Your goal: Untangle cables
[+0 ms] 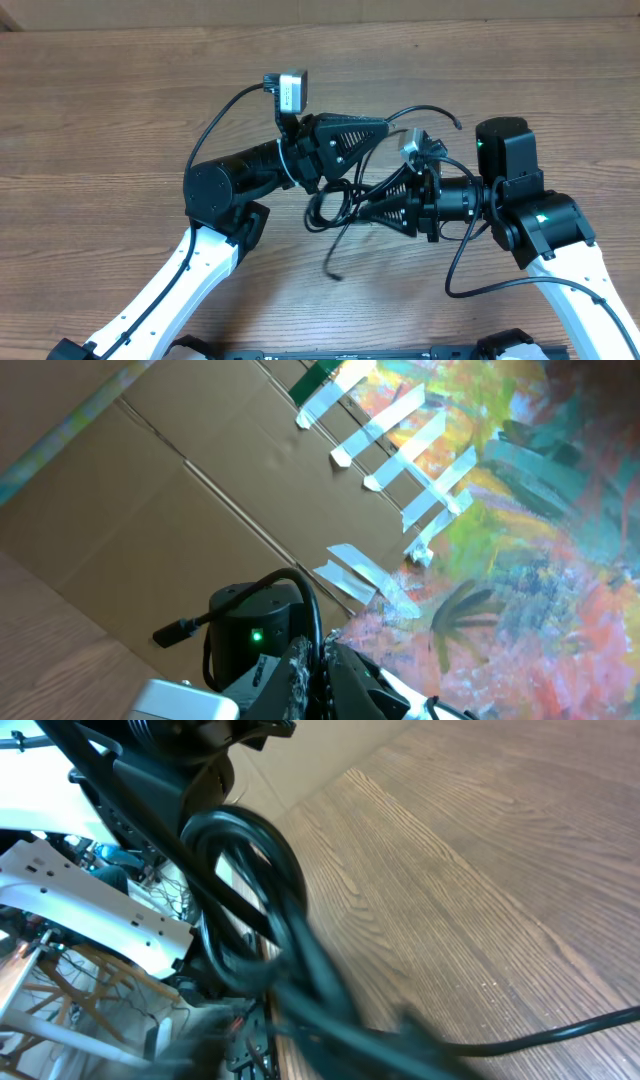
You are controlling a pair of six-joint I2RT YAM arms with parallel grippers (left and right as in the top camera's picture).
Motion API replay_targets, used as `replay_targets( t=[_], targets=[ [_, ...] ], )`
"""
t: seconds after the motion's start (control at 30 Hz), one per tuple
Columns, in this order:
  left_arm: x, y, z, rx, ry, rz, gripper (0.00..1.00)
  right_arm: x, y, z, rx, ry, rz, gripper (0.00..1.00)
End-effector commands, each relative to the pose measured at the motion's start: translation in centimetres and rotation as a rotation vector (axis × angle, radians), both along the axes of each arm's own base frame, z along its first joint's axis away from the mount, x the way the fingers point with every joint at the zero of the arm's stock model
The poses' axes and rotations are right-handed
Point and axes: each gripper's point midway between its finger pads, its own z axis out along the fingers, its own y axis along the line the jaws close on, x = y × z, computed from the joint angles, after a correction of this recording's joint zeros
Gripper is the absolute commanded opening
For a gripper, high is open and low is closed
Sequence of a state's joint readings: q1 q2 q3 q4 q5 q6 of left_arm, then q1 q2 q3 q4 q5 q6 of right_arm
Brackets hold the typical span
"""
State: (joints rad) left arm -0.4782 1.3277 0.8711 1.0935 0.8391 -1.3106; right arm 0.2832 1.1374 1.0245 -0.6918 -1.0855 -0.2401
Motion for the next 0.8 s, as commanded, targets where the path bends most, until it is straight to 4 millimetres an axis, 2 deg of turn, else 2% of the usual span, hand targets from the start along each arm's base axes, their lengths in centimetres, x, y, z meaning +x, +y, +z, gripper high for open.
replay_targets(
  t=[0.0,0.03,0.1,0.13,0.17,0.2,0.37,0.53,0.6,0.77],
  targets=[
    [-0.6,0.7,2.4,-0.051,-0.036,0.019,0.04,-0.5,0.2,0.4,0.014,0.001,0.019,0.07],
    [-0.5,0.7,2.4,-0.051,-0.037,0.023,0.12,-0.5,0.2,0.4,0.014,0.006,0.018,0.04],
    [-0.4,0.9,2.4,-0.046,-0.056,0.037,0.42,-0.5,0.1,0.3,0.013,0.009,0.018,0.04],
    [-0.2,0.9,2.2,-0.038,-0.069,0.051,0.75,-0.5,0.1,0.3,0.013,0.013,0.018,0.04],
    [0.1,1.0,2.0,-0.028,-0.073,0.062,0.96,-0.6,0.2,0.4,0.018,0.015,0.023,0.04],
    [0.5,1.0,1.6,-0.007,-0.079,0.076,1.0,-0.7,0.2,0.5,0.023,0.018,0.029,0.04],
    [3.2,2.1,-2.1,0.131,0.02,0.101,1.0,-1.0,0.2,0.4,0.025,0.034,0.034,0.04],
    [4.2,4.4,-2.9,0.178,0.014,0.112,1.0,-1.0,0.1,0.3,0.022,0.041,0.033,0.04],
    [4.1,5.2,-3.3,0.205,-0.004,0.098,1.0,-0.9,0.1,0.2,0.015,0.039,0.024,0.04],
    [1.3,5.5,-5.0,0.314,-0.175,-0.043,1.0,-0.1,-0.6,0.2,0.014,0.042,-0.012,0.04]
  ],
)
